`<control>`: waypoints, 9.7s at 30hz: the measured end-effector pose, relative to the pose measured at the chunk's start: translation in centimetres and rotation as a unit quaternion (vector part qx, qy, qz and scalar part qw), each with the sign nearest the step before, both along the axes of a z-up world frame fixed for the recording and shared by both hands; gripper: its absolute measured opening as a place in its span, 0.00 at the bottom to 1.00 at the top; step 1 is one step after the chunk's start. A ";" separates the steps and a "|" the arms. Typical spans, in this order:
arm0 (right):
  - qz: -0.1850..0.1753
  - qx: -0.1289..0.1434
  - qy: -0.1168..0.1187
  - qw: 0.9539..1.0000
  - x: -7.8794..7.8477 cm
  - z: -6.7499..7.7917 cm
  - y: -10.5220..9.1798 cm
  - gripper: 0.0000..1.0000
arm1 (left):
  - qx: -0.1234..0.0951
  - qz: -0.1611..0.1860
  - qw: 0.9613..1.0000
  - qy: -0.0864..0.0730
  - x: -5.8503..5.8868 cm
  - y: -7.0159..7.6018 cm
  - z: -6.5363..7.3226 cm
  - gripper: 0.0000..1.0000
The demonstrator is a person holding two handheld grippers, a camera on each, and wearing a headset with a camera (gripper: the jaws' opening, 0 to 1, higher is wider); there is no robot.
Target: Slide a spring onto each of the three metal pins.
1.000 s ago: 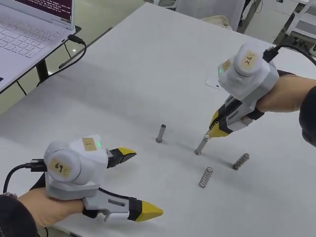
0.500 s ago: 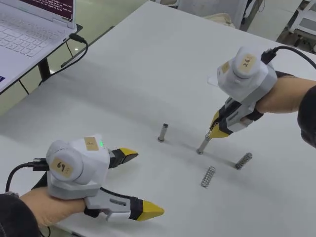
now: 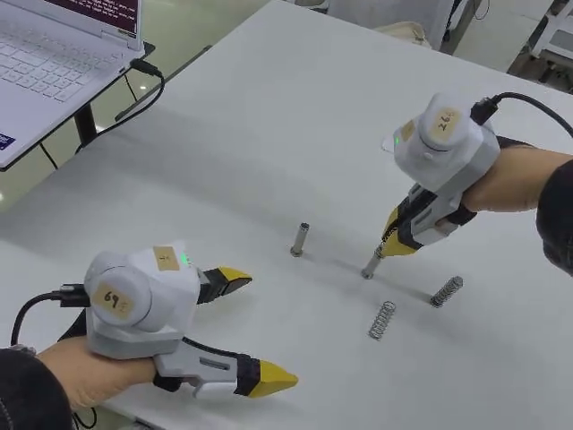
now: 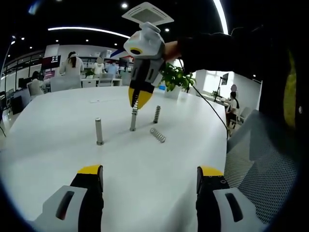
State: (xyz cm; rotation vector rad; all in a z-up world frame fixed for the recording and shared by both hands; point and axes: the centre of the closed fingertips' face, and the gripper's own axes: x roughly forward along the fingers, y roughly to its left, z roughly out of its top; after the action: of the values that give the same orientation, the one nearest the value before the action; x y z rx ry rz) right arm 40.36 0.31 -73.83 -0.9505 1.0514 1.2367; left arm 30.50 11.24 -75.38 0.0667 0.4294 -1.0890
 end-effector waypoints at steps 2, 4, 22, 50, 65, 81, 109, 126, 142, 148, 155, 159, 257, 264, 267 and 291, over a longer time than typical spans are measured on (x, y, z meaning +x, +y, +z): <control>0.001 -0.001 -0.001 1.000 0.1 -0.3 0.0 0.08 | 0.000 0.000 1.000 0.001 0.0 0.0 0.0 0.76; 0.001 -0.002 -0.002 1.000 0.1 -0.5 0.1 0.08 | 0.000 0.000 1.000 0.000 0.0 0.0 0.0 0.76; -0.013 -0.008 -0.014 1.000 0.3 -2.9 -0.2 0.08 | 0.006 -0.003 1.000 0.003 -0.1 0.1 0.1 0.75; -0.033 0.010 -0.015 0.999 0.4 -3.7 0.0 0.24 | 0.008 -0.004 1.000 0.004 -0.1 0.2 -0.1 0.74; -0.043 0.025 -0.035 0.998 0.4 -1.8 -0.5 0.29 | 0.012 -0.008 1.000 0.000 0.0 0.0 0.4 0.72; -0.055 0.051 -0.057 0.996 -0.4 0.8 -0.7 0.30 | 0.015 -0.015 1.000 -0.008 0.1 -0.5 1.2 0.70; -0.080 0.081 -0.061 0.992 -5.1 1.5 -3.4 0.29 | 0.024 -0.035 0.999 -0.018 -0.3 -2.1 2.4 0.69; -0.084 0.073 -0.033 0.993 -6.2 -2.7 -3.7 0.28 | 0.029 -0.027 0.999 -0.018 -0.8 -1.6 2.6 0.67; -0.056 0.059 -0.025 0.996 -5.3 -5.0 -2.6 0.28 | 0.029 -0.017 0.999 -0.011 -0.6 -1.2 2.1 0.66; -0.052 0.058 -0.019 0.997 -5.1 -5.4 -2.1 0.28 | 0.028 -0.012 0.999 -0.010 -0.5 -0.9 2.1 0.65; -0.037 0.065 -0.012 0.997 -5.2 -5.7 -1.5 0.27 | 0.030 -0.007 0.999 -0.007 -0.4 -0.5 1.9 0.65; -0.037 0.063 -0.007 0.997 -5.4 -5.8 -1.3 0.23 | 0.032 -0.007 0.999 -0.007 -0.4 -0.3 1.9 0.64; 0.058 0.041 0.005 0.997 -12.9 1.5 4.3 0.08 | 0.017 -0.096 0.993 -0.063 -2.4 -4.3 4.6 0.19; 0.062 0.040 0.004 0.997 -13.0 1.6 4.5 0.08 | 0.021 -0.106 0.992 -0.066 -2.6 -4.6 4.5 0.12; 0.063 0.042 0.003 0.997 -13.1 1.7 4.6 0.08 | 0.022 -0.110 0.991 -0.067 -2.7 -4.8 4.4 0.08; 0.062 0.075 0.000 0.995 -13.2 1.3 4.4 0.10 | 0.023 -0.118 0.992 -0.047 -3.2 -4.7 4.1 0.02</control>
State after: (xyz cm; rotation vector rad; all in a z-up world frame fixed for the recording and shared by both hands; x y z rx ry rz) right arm 27.13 4.68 -72.53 -0.9109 0.8971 1.3977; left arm 27.33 6.50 -71.23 0.2126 0.3664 -1.3022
